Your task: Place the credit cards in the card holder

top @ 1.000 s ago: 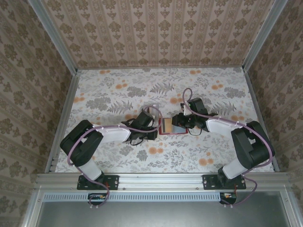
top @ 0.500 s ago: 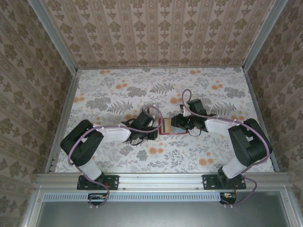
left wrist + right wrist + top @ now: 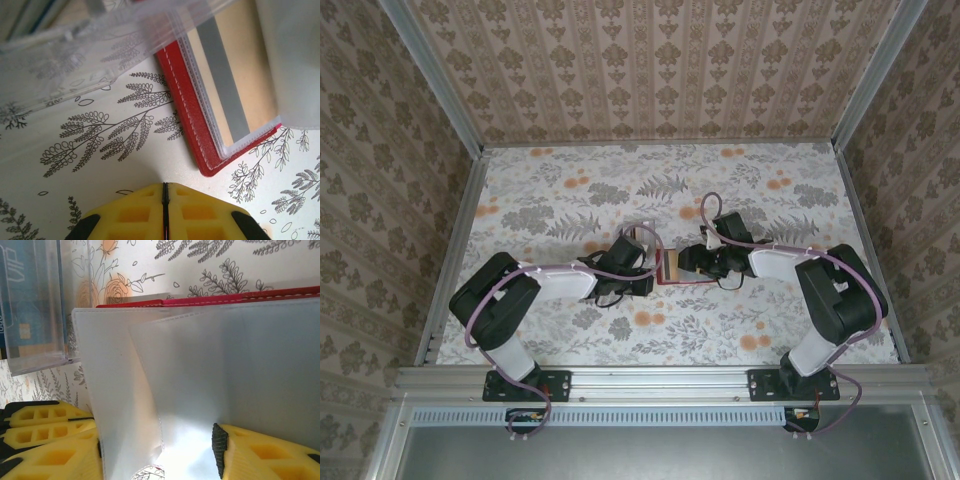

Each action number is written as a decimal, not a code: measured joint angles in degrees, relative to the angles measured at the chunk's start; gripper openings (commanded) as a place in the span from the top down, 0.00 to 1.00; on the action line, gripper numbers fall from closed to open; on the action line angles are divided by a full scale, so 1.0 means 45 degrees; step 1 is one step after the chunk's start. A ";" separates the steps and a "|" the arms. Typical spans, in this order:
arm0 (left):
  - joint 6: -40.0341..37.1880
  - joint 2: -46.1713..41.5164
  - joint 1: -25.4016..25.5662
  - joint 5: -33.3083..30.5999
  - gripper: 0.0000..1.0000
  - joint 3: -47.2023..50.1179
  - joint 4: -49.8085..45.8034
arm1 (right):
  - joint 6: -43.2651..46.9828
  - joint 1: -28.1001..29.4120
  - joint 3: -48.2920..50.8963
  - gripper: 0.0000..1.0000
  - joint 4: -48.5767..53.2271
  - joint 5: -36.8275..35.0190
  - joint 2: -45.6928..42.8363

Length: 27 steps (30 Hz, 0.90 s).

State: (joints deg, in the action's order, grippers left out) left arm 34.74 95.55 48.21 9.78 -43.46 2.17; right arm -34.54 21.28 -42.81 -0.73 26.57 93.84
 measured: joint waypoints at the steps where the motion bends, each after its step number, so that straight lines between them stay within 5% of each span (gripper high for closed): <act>1: 0.0000 0.0000 -0.0024 0.0005 0.90 0.0000 0.0000 | -0.0005 0.0000 0.0000 0.37 0.0024 -0.0068 -0.0049; 27: -0.0005 0.0019 -0.0068 0.0121 0.89 -0.0044 0.0005 | -0.0141 0.0000 0.0461 0.20 -0.0661 -0.0583 -0.1234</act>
State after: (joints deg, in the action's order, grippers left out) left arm 34.72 95.64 47.90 10.33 -43.66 2.20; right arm -35.18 21.28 -40.73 -3.70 23.94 88.29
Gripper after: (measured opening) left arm 0.106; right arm 0.806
